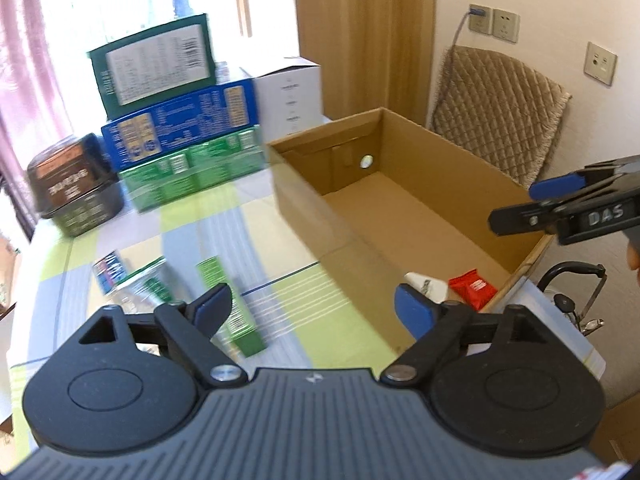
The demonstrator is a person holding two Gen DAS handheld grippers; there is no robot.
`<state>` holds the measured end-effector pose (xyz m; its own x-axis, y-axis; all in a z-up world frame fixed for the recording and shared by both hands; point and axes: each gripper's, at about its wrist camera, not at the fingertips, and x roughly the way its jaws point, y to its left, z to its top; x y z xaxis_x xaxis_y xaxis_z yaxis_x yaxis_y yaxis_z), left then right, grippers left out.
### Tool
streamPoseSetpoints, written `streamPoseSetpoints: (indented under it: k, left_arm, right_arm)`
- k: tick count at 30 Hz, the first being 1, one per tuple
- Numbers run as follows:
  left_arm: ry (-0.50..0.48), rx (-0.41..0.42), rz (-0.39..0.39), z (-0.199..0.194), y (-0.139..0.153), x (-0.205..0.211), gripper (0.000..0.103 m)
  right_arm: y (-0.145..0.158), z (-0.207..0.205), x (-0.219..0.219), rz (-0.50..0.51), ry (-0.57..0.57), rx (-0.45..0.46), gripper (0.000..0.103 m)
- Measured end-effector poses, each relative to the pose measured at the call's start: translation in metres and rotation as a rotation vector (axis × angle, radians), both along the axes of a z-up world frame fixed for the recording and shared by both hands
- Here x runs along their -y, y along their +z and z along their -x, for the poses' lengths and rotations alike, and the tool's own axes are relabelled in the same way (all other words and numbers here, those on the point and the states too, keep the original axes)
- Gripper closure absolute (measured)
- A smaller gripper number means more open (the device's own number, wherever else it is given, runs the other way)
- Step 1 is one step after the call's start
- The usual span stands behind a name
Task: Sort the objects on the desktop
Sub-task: 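Bring both open tools back over the table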
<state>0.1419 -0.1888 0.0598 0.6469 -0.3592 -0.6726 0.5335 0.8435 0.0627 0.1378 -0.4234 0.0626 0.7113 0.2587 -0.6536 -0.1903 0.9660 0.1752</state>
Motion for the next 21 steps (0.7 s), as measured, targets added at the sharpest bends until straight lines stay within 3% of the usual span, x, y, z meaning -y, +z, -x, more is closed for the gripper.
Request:
streamPoseSetpoints:
  k: [7,12,21]
  left_arm:
    - [0.074,0.019,0.000,0.025,0.008,-0.050,0.008]
    - [0.142,0.024,-0.007,0.043,0.011,-0.088,0.001]
    - [0.302,-0.003,-0.037,0.066,0.000,-0.173,0.001]
  right_arm:
    - [0.014,0.026,-0.053,-0.027,0.097,0.027,0.002]
    - [0.017,0.039,-0.094,-0.036,0.164,0.026,0.002]
    - [-0.001,0.051,-0.162,0.004,0.281,0.011,0.002]
